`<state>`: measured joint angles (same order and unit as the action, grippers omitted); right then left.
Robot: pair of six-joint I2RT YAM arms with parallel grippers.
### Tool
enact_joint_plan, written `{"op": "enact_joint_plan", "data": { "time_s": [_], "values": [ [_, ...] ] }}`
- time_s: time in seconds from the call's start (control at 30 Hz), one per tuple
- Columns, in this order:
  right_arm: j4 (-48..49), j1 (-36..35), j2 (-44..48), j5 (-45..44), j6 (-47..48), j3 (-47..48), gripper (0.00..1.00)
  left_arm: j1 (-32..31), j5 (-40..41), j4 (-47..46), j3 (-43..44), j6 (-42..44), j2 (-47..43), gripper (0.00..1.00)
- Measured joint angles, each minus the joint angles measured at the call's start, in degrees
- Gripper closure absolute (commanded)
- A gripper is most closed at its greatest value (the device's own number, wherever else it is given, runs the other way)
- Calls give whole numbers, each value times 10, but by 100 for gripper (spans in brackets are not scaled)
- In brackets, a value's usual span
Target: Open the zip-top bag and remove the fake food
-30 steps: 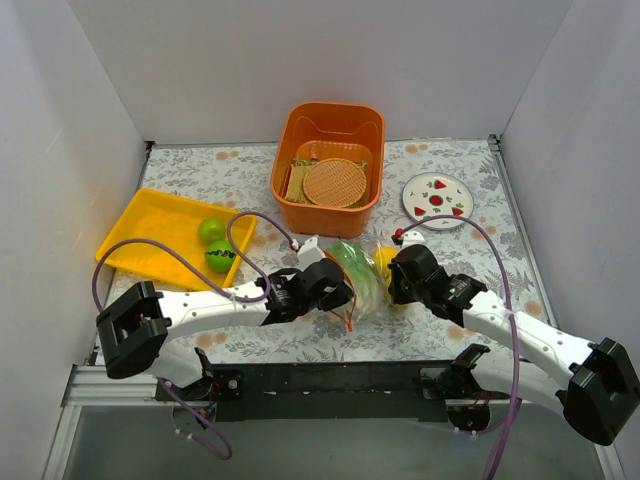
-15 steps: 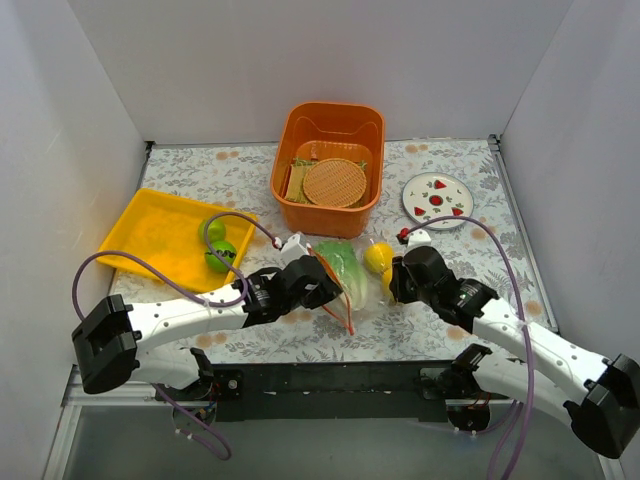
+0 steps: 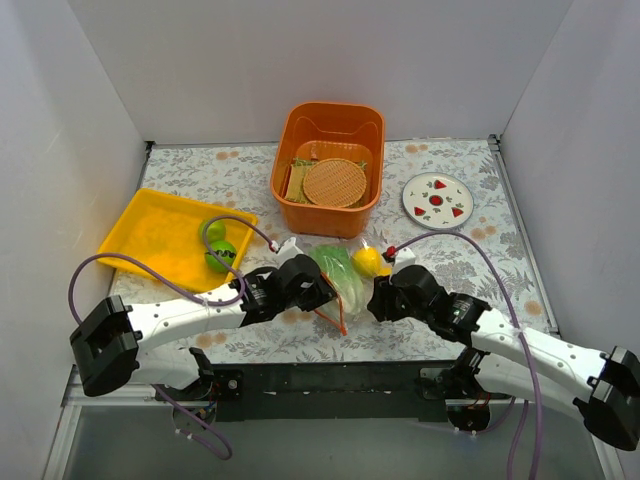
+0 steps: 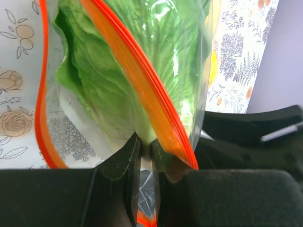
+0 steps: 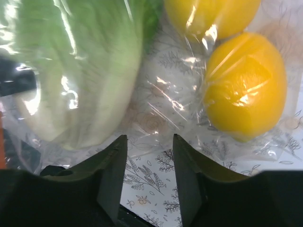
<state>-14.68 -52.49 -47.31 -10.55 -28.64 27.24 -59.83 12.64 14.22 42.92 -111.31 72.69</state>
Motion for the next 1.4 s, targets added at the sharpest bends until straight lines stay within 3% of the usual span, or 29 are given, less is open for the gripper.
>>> {"op": "enact_joint_plan", "data": {
  "time_s": [0.1, 0.23, 0.6, 0.7, 0.83, 1.03, 1.13, 1.4],
  "values": [
    [-1, 0, -46, -15, -21, -15, 68, 1, -2, 7, -2, -2, -8, 94],
    [-7, 0, -65, -44, -32, -17, 95, 2, -5, 17, -2, -1, -25, 94],
    [-33, 14, -74, -130, -40, -17, 99, 17, -38, 41, -11, 1, -71, 93],
    [-34, 30, -73, -131, -38, -16, 88, 22, -50, 46, -20, 1, -81, 92],
    [-39, 39, -39, -103, -39, -14, 56, 24, -60, 48, -32, 0, -84, 93],
    [-48, 40, 8, -59, -58, -4, 31, 24, -71, 34, -42, -3, -78, 93],
    [-55, 40, 20, -60, -72, -13, 28, 24, -74, 31, -42, -3, -72, 93],
    [-65, 68, 62, -66, -104, -46, 32, 24, -75, 29, -42, -4, -72, 93]
  ]
}}
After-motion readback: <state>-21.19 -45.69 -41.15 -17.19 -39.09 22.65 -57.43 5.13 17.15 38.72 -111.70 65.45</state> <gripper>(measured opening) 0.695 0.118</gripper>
